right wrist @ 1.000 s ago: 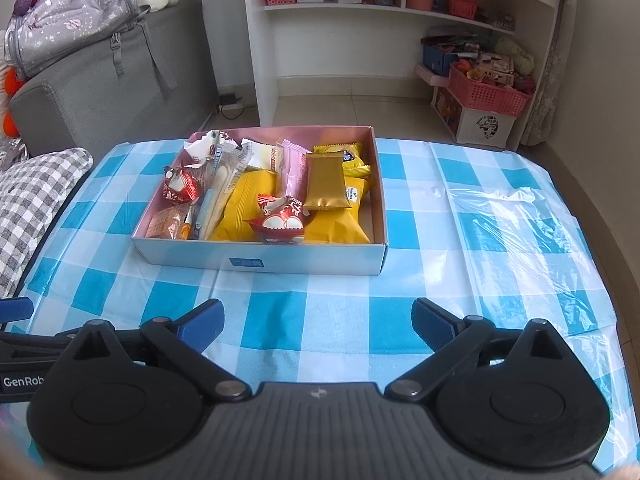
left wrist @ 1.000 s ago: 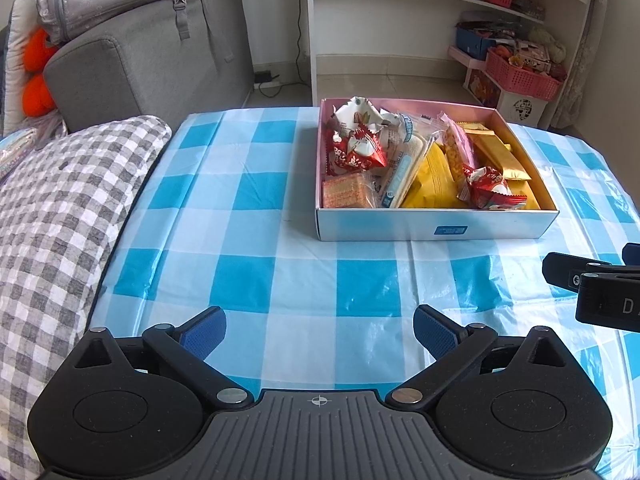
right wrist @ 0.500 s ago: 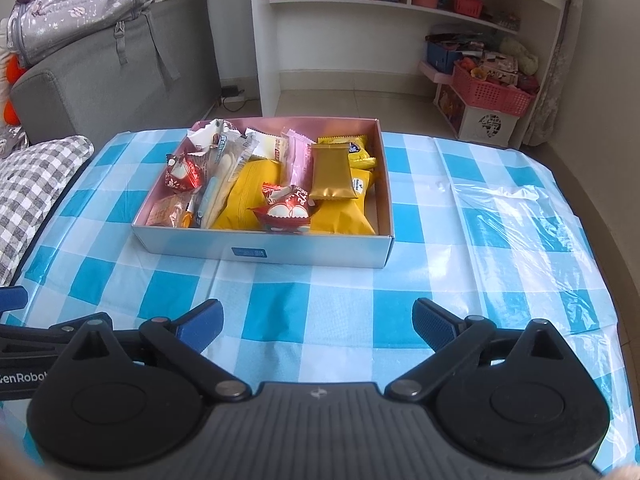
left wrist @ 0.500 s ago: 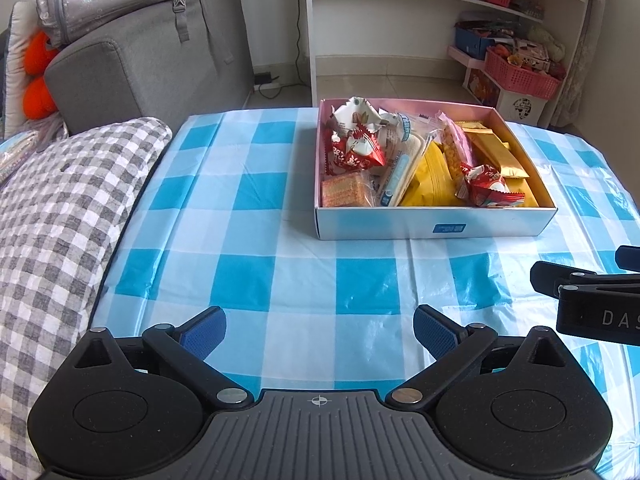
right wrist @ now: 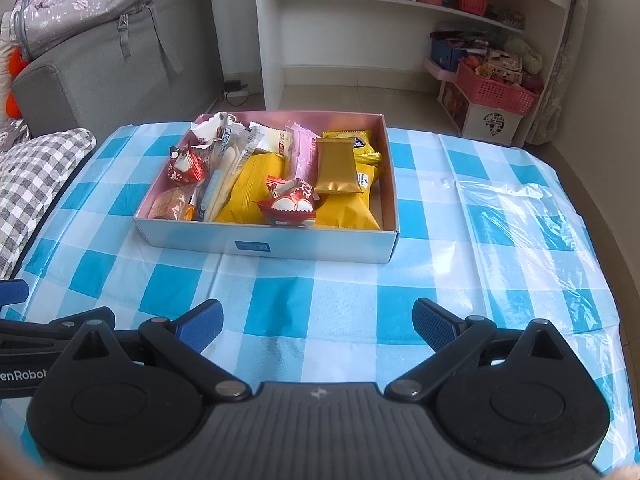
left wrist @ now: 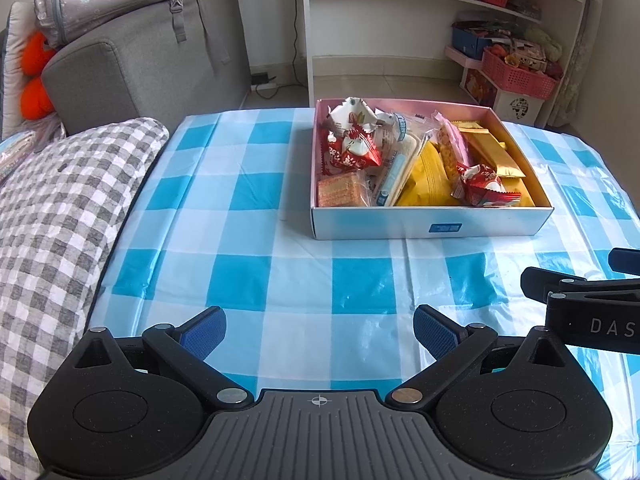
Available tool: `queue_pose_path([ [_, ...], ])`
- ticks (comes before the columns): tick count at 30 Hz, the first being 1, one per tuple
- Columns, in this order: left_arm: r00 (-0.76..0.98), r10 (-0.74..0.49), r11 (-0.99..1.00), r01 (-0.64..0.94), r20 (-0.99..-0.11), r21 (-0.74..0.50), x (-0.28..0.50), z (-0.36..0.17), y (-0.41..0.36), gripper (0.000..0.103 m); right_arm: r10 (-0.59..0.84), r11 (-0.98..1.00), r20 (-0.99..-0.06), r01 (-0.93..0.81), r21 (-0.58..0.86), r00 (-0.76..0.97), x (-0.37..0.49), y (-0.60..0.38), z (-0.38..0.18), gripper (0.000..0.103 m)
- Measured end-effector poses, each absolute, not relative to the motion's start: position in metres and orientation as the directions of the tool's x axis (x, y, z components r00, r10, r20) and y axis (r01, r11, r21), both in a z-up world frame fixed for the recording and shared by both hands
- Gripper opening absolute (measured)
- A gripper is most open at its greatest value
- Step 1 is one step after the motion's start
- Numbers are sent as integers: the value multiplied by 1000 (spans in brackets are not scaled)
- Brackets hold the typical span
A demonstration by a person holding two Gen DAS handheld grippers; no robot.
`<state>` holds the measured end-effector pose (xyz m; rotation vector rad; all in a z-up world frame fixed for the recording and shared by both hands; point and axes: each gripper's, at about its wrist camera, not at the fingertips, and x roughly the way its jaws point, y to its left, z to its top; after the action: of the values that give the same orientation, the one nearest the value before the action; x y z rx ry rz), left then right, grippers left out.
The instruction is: Organize snacks
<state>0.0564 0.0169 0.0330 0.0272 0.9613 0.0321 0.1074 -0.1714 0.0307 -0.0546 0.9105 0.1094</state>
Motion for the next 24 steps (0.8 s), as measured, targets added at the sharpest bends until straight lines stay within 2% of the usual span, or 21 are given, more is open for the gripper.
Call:
queue_pose_path([
  [24,572,39,999,-15,-819,37,56,33,17,101,69,993,-794,-120,-4,604,107,-171,29,102],
])
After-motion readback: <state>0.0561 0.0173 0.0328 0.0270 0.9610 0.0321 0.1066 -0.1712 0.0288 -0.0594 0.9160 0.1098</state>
